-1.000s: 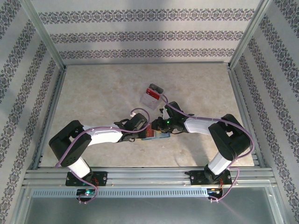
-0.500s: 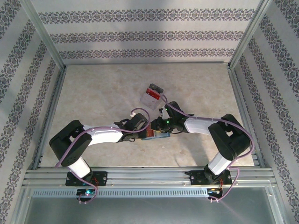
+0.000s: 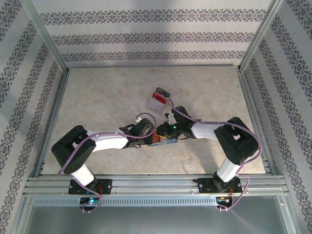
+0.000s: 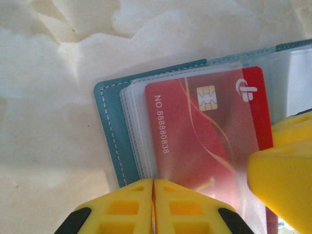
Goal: Take the credit cards out of the card holder
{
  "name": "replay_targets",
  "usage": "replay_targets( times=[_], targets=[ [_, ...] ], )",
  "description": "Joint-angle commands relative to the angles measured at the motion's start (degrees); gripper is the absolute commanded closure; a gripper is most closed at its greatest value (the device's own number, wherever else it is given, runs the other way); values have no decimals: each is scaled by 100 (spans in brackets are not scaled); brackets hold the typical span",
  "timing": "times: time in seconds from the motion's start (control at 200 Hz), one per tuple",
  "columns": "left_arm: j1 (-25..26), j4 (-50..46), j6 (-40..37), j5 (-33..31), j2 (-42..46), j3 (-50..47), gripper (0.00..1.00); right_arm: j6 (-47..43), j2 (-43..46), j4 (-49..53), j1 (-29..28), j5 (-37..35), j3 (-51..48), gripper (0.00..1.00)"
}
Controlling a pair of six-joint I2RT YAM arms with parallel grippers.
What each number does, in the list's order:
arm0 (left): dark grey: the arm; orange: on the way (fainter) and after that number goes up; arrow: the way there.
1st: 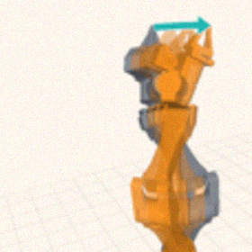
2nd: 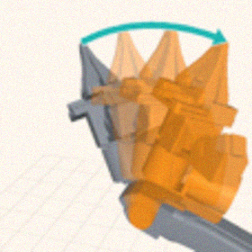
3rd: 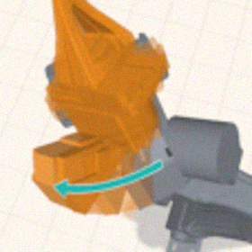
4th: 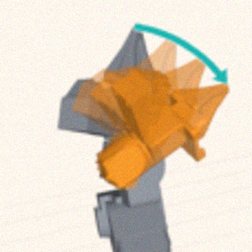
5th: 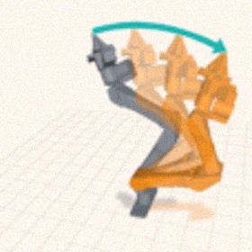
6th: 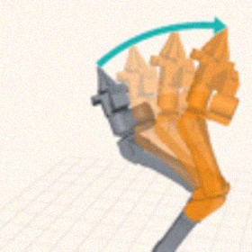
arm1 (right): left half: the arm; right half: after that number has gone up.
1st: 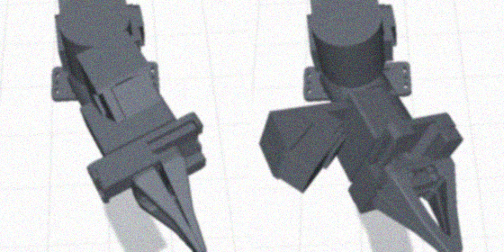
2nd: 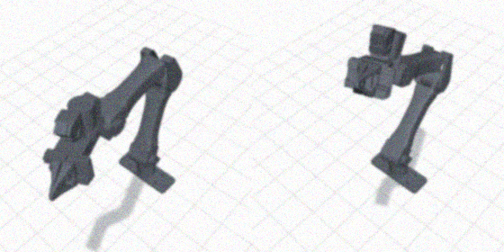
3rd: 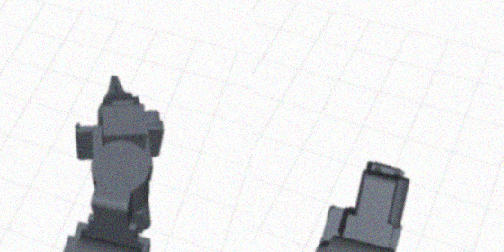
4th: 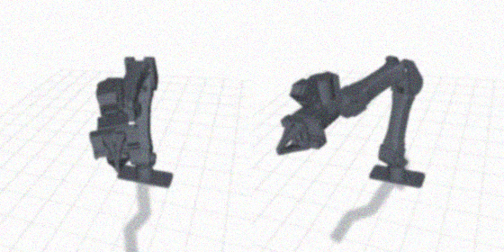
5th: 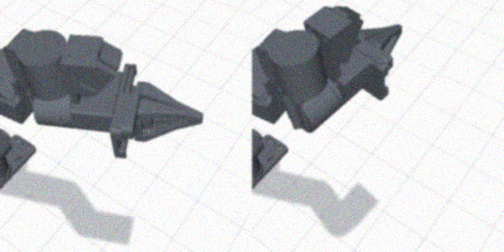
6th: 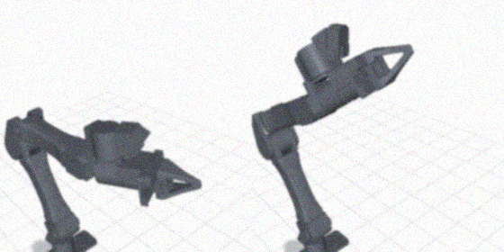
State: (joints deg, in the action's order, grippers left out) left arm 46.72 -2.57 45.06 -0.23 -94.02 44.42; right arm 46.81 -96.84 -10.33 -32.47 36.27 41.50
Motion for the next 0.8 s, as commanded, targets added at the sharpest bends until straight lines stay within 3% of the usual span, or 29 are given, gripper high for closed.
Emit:
replay_targets(
  times=[0.0, 0.635, 0.794],
  targets=[
    [-40, -257, 73, 199, -275, -48, 91, 164, 2, -817, 66, 550, -142, 74],
    [-40, -382, 126, 137, -249, -57, 91, 289, 244, -1191, 485, 706, -585, 83],
    [-49, -378, 127, 128, -240, -81, 91, 268, 306, -1149, 583, 663, -664, 89]
  ],
)
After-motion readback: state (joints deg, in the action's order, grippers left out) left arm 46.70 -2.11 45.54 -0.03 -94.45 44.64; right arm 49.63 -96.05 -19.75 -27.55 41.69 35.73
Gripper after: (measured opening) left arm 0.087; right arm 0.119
